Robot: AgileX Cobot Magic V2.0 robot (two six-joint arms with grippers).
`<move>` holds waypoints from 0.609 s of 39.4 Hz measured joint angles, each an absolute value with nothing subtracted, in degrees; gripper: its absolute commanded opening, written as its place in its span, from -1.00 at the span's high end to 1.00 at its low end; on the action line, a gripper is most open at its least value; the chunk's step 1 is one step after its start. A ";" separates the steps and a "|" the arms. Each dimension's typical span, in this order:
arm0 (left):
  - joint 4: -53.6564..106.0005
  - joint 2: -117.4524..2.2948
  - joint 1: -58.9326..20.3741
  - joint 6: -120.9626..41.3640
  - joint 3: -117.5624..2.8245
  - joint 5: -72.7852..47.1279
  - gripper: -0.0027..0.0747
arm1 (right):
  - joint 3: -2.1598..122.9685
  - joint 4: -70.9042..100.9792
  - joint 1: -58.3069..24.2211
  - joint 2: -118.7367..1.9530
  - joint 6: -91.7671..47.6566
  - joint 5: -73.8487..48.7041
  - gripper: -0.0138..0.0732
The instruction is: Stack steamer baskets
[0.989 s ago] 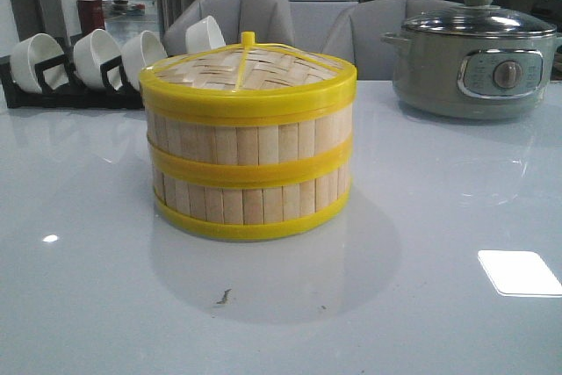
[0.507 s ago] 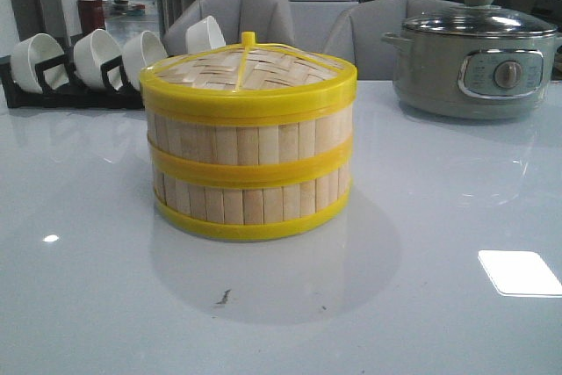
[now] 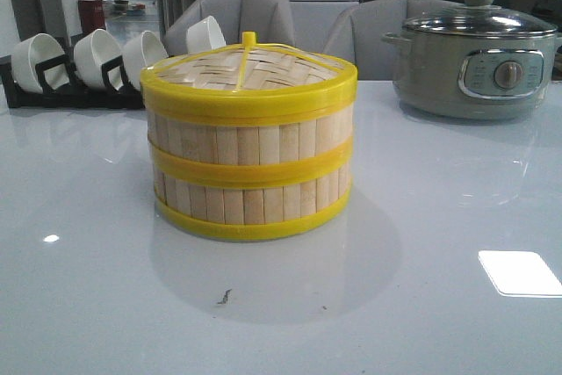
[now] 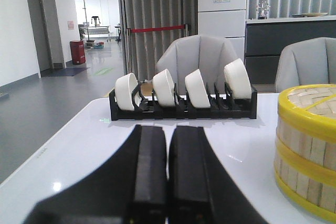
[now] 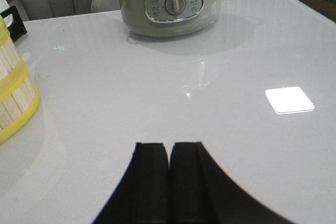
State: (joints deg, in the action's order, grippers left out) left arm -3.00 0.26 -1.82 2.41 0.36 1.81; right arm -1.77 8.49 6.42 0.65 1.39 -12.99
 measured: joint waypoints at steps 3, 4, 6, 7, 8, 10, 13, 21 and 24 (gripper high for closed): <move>-3.00 0.26 -1.82 2.41 0.36 1.81 0.71 | -1.77 8.59 6.30 0.63 1.39 -12.99 0.53; -3.00 0.26 -1.82 2.41 0.36 1.81 0.71 | -1.77 8.59 6.30 0.63 1.39 -12.99 0.53; -3.00 0.26 -1.82 2.41 0.36 1.81 0.71 | -1.77 8.70 6.30 0.63 1.39 -12.99 0.53; -3.00 0.26 -1.82 2.41 0.36 1.81 0.71 | -1.77 8.70 6.30 0.63 1.39 -12.99 0.53; -3.00 0.26 -1.82 2.41 0.36 1.81 0.71 | -1.77 8.70 6.30 0.63 1.39 -12.99 0.53; -3.00 0.26 -1.82 2.41 0.36 1.81 0.71 | -1.77 8.70 6.30 0.63 1.49 -12.99 0.53; -3.00 0.26 -1.82 2.41 0.36 1.81 0.71 | -1.77 8.70 6.30 0.63 1.49 -12.64 0.53; -3.00 0.26 -1.82 2.41 0.36 1.81 0.71 | -1.77 8.60 6.30 0.63 1.49 -10.80 0.53; -3.00 0.26 -1.82 2.41 0.36 1.81 0.71 | -1.77 8.50 6.30 0.63 1.49 -9.90 0.53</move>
